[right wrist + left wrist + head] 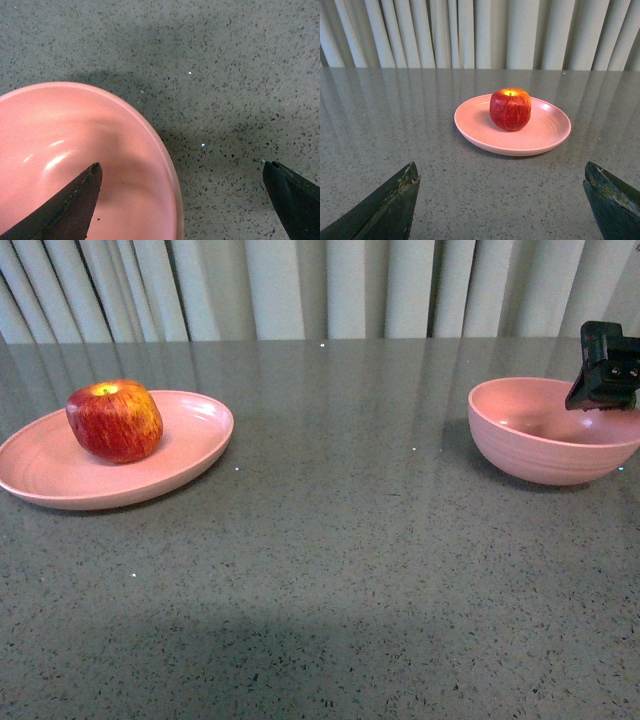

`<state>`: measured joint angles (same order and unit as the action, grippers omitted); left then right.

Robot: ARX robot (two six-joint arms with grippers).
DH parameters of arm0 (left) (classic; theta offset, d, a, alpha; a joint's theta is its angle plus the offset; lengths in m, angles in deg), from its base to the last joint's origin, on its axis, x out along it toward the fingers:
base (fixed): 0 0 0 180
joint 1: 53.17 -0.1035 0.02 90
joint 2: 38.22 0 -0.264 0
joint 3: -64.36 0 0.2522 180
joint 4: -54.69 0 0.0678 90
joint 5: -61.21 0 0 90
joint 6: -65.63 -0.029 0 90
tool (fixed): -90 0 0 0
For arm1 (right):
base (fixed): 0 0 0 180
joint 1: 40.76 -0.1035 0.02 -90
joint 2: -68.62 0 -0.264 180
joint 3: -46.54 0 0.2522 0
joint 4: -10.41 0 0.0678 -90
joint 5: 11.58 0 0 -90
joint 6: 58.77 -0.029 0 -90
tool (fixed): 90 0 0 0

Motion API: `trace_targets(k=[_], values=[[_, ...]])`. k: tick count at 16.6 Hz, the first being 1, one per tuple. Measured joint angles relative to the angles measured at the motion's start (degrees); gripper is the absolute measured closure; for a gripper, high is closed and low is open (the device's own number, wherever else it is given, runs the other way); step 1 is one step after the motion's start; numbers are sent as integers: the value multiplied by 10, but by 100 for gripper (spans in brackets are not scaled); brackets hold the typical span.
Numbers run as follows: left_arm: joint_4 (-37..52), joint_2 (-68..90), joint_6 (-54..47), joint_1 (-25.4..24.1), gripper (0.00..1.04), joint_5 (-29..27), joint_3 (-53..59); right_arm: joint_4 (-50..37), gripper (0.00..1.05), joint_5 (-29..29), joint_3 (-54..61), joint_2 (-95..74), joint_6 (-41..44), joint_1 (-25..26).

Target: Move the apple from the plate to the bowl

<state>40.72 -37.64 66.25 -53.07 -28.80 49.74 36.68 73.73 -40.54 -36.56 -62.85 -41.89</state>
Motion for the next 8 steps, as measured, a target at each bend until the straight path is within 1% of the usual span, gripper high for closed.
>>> trace_targets(k=[7, 8], values=[[0, 0, 0, 0, 7, 0, 0, 10, 7, 12, -18, -33, -28, -9], [0, 0, 0, 0, 7, 0, 0, 10, 17, 15, -23, -38, -32, -9]])
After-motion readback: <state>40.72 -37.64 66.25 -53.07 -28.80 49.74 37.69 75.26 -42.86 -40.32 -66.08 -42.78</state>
